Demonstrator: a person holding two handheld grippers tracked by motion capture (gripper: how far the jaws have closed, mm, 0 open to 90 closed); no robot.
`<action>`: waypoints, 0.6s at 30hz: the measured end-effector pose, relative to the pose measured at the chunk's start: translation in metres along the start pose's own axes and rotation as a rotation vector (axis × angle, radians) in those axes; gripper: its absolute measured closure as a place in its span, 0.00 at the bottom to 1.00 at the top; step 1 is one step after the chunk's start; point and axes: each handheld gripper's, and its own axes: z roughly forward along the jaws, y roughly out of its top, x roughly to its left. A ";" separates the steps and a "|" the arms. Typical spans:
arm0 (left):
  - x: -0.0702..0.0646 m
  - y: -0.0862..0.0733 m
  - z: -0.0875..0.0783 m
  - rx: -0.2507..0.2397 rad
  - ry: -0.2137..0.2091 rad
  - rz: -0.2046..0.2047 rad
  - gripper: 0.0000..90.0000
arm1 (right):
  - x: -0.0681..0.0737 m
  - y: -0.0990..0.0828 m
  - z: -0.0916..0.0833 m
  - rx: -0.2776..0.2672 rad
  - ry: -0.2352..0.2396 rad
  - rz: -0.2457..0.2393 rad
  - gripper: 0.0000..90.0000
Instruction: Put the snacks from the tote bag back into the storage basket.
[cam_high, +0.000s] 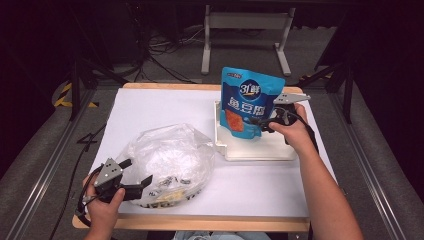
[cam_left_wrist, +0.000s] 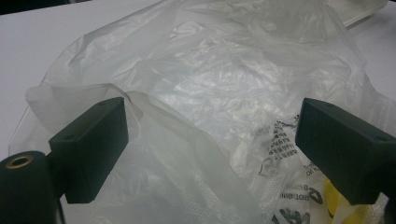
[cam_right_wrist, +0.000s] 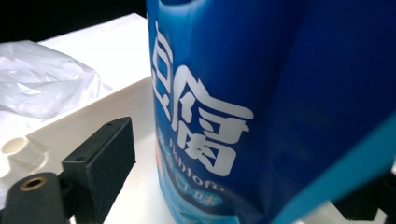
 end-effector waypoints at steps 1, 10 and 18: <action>0.000 0.000 0.000 0.000 0.000 0.000 0.12 | 0.000 0.000 0.000 0.000 0.000 0.000 0.13; 0.000 0.000 0.001 0.003 -0.002 -0.003 0.12 | 0.007 0.002 -0.026 0.001 -0.034 0.005 0.10; 0.000 0.000 0.000 0.003 0.001 0.000 0.11 | 0.024 0.006 -0.053 -0.005 -0.089 0.012 0.09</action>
